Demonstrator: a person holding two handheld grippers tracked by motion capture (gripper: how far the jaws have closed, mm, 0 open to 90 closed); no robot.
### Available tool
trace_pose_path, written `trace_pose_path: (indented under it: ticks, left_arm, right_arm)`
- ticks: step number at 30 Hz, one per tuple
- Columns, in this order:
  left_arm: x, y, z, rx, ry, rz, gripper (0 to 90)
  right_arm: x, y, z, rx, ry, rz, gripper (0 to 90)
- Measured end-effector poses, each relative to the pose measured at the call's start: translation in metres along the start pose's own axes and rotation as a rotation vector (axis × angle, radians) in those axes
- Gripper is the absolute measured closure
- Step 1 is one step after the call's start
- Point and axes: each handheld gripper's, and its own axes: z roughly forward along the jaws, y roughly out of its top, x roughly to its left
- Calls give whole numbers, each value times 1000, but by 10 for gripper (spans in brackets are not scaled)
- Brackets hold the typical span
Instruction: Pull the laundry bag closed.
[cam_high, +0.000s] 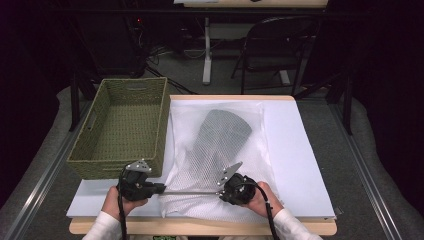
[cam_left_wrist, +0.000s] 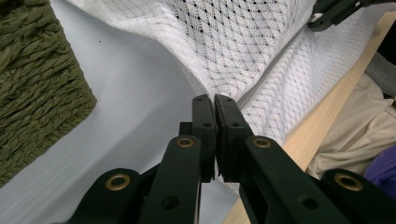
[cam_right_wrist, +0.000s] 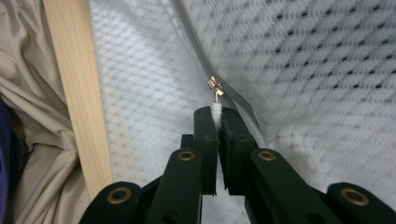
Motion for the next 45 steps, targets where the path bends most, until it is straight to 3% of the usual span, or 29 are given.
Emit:
trace_pose_path:
  ticks: [45]
  left_arm:
    - [6, -4, -2, -4, 12, -18, 879]
  right_arm:
    - [-22, -65, -45, 40, -125, 128, 867]
